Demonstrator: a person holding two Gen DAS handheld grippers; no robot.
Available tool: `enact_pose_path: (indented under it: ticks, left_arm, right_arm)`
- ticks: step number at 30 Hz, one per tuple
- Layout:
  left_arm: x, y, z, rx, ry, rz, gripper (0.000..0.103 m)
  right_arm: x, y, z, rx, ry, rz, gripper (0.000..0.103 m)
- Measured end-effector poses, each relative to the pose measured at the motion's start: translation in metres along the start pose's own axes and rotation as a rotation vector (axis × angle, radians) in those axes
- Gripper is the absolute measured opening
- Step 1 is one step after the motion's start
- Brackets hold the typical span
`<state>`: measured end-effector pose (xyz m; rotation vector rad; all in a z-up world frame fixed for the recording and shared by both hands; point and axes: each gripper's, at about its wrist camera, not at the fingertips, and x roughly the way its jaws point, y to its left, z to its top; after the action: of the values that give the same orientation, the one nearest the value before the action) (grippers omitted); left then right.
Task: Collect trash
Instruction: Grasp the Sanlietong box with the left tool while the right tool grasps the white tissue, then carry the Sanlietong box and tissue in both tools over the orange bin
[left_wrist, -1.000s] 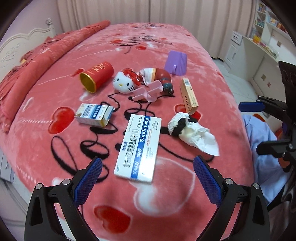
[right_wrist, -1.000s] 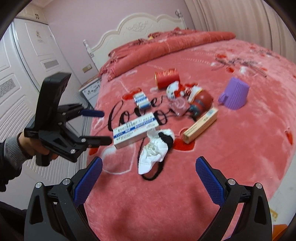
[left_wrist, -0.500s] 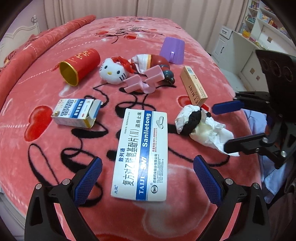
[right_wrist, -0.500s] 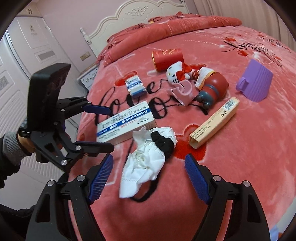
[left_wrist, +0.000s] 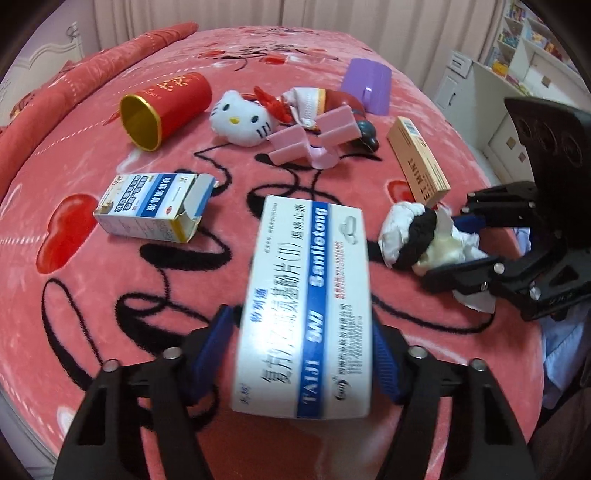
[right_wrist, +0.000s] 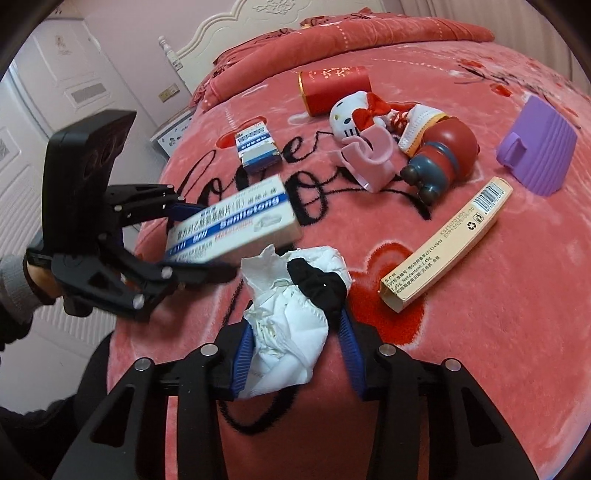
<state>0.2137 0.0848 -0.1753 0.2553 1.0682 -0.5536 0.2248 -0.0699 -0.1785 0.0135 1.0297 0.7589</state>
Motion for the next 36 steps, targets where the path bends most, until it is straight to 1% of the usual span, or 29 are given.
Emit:
enact_pose_path:
  ticks: [3,6,10,13,16,21,25,28,36]
  left_arm:
    - [-0.002,-0.002,0.0,-0.005,0.004,0.012,0.061]
    - [-0.013,-0.011,-0.001,-0.002,0.01,0.001,0.061]
    - [-0.034,-0.025,-0.01,-0.004,-0.007,0.007,0.06]
    - [-0.051,-0.04,-0.014,-0.015,-0.016,0.005,0.06]
    - [-0.069,-0.062,-0.018,0.002,-0.032,0.017,0.061]
    - [-0.097,-0.099,-0.021,0.025,-0.059,0.028,0.06]
    - [-0.118,-0.133,-0.019,0.063,-0.098,0.019,0.06]
    - [-0.126,-0.163,-0.01,0.111,-0.114,0.013,0.061]
    - [-0.12,-0.226,0.015,0.219,-0.145,-0.045,0.061]
  right_arm:
    - [-0.001,0.001,-0.001,-0.012,-0.01,-0.003,0.037]
    - [-0.01,-0.003,-0.002,0.019,-0.018,0.023,0.036]
    - [-0.032,0.004,-0.008,0.007,-0.044,0.05,0.036]
    - [-0.053,0.012,-0.015,-0.012,-0.061,0.067,0.036]
    - [-0.079,0.02,-0.025,-0.019,-0.086,0.08,0.036]
    - [-0.13,0.031,-0.053,-0.036,-0.132,0.086,0.036]
    - [-0.176,0.036,-0.078,-0.051,-0.181,0.078,0.036]
    - [-0.205,0.039,-0.094,-0.058,-0.223,0.054,0.036]
    - [-0.282,0.006,-0.141,0.016,-0.348,-0.041,0.036]
